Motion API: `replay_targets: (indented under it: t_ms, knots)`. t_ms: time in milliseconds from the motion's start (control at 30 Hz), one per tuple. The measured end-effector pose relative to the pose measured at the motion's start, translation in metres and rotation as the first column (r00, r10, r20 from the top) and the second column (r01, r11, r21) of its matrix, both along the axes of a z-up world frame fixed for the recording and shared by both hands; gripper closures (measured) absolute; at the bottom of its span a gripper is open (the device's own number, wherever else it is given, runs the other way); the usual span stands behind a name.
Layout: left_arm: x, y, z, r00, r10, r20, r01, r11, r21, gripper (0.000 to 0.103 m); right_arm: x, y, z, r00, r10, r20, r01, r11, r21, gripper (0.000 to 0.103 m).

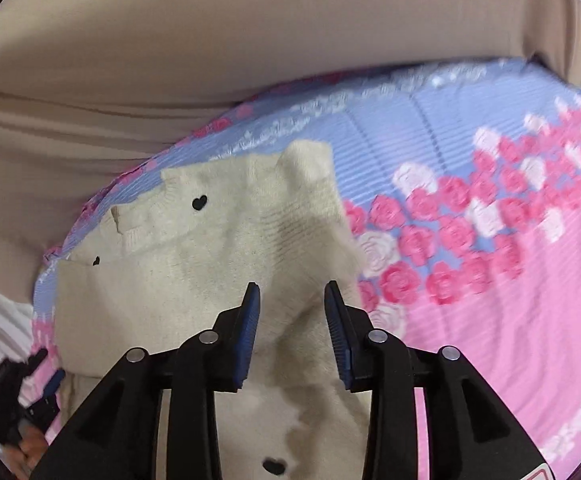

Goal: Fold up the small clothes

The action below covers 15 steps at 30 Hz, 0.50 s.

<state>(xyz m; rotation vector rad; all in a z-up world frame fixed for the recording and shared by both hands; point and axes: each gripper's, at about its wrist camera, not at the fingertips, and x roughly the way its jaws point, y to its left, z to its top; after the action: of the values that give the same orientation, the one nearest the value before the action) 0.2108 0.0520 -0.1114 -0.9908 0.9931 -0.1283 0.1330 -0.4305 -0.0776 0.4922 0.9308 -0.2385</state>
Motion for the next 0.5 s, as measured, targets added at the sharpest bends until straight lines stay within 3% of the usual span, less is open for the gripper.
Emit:
replay_targets:
  t_ms: [67, 100, 133, 167, 200, 267, 333, 433, 467, 500]
  knots:
    - [0.007, 0.012, -0.011, 0.998, 0.060, -0.019, -0.061, 0.997, -0.049, 0.061, -0.001, 0.011, 0.016, 1.000, 0.024, 0.019, -0.024, 1.000, -0.005, 0.057]
    - [0.010, 0.018, -0.017, 0.996, 0.085, -0.027, -0.087, 0.993, -0.076, 0.068, 0.002, 0.017, 0.022, 0.998, 0.051, 0.028, -0.050, 0.999, -0.011, 0.057]
    - [0.012, 0.023, -0.019, 0.995, 0.100, -0.027, -0.103, 0.990, -0.099, 0.087, 0.007, 0.026, 0.024, 0.996, 0.084, 0.033, -0.084, 0.996, -0.005, 0.057]
    - [0.014, 0.028, -0.018, 0.993, 0.117, -0.016, -0.118, 0.986, -0.117, 0.100, 0.011, 0.033, 0.027, 0.993, 0.111, 0.032, -0.111, 0.994, 0.001, 0.057]
    - [0.012, 0.035, -0.012, 0.989, 0.148, 0.019, -0.145, 0.982, -0.121, 0.103, 0.022, 0.045, 0.028, 0.987, 0.159, 0.032, -0.159, 0.987, 0.019, 0.057]
    - [0.007, 0.047, 0.005, 0.973, 0.209, 0.102, -0.202, 0.977, -0.071, 0.103, 0.052, 0.073, 0.028, 0.962, 0.271, 0.026, -0.272, 0.960, 0.066, 0.056]
    - [0.010, 0.054, 0.009, 0.973, 0.207, 0.098, -0.207, 0.978, -0.012, 0.103, 0.095, 0.118, 0.028, 0.906, 0.424, 0.002, -0.423, 0.904, 0.064, 0.056]
    - [0.005, 0.054, -0.004, 0.984, 0.180, 0.019, -0.175, 0.972, -0.160, 0.100, 0.145, 0.171, 0.038, 0.851, 0.525, 0.022, -0.525, 0.851, 0.015, 0.056]
    - [0.000, 0.048, -0.005, 0.986, 0.164, 0.009, -0.159, 0.970, -0.185, 0.096, 0.164, 0.188, 0.039, 0.833, 0.553, 0.028, -0.554, 0.832, 0.026, 0.051]
    - [-0.007, 0.042, -0.008, 0.990, 0.138, -0.005, -0.136, 0.968, -0.211, 0.079, 0.178, 0.199, 0.039, 0.819, 0.573, 0.029, -0.573, 0.819, 0.033, 0.043]
